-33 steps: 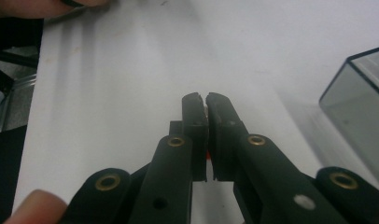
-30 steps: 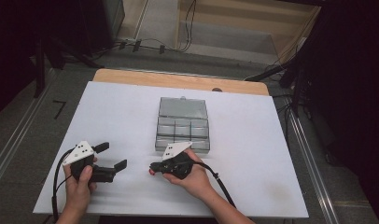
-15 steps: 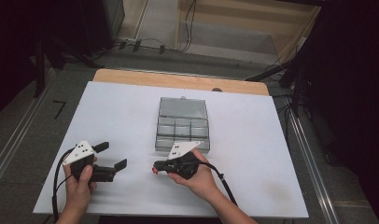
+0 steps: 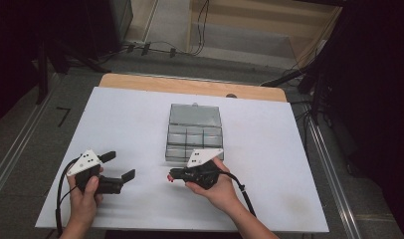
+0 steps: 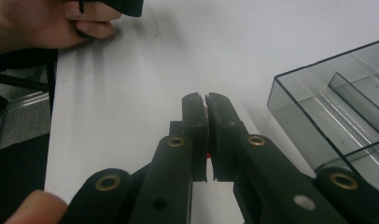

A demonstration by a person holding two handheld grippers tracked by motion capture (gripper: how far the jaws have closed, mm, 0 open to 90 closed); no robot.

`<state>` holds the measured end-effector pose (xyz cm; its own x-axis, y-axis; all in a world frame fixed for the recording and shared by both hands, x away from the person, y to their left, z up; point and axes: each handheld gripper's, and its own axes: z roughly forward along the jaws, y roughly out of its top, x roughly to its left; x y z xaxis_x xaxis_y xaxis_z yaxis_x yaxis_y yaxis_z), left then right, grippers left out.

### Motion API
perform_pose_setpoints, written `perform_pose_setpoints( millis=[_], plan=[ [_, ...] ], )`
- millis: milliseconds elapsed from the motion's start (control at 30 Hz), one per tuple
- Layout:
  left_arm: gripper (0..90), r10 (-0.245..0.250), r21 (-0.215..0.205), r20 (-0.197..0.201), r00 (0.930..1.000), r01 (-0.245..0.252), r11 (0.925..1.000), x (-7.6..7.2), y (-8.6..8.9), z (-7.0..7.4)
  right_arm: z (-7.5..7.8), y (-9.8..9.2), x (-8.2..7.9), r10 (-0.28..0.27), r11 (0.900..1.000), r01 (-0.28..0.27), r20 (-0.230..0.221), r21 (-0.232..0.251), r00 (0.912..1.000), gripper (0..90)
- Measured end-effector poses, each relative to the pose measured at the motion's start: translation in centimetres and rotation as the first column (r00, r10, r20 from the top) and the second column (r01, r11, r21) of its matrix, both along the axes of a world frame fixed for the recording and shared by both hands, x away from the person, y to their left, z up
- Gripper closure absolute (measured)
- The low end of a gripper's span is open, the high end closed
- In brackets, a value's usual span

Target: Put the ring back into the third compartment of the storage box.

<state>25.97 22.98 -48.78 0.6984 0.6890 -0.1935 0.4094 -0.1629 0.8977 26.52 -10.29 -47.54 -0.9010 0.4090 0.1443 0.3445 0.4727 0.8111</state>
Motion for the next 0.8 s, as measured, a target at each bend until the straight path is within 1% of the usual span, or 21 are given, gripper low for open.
perform_pose_setpoints(
  millis=[267,433,800],
  plan=[
    [0.0,0.002,0.003,0.001,1.0000,-0.002,1.0000,0.0,0.0,0.0,0.4,-0.8,0.4,-0.020,1.000,0.020,0.014,0.020,0.9997,84.8],
    [0.0,0.000,0.004,0.002,1.0000,0.000,1.0000,0.0,0.0,0.0,0.8,-1.5,0.7,-0.035,0.999,0.034,0.014,0.039,0.9993,84.8],
    [0.0,-0.003,0.004,0.001,1.0000,0.003,1.0000,0.0,0.0,0.0,1.3,-2.6,1.1,-0.063,0.997,0.062,0.023,0.049,0.9978,84.8]
  ],
)
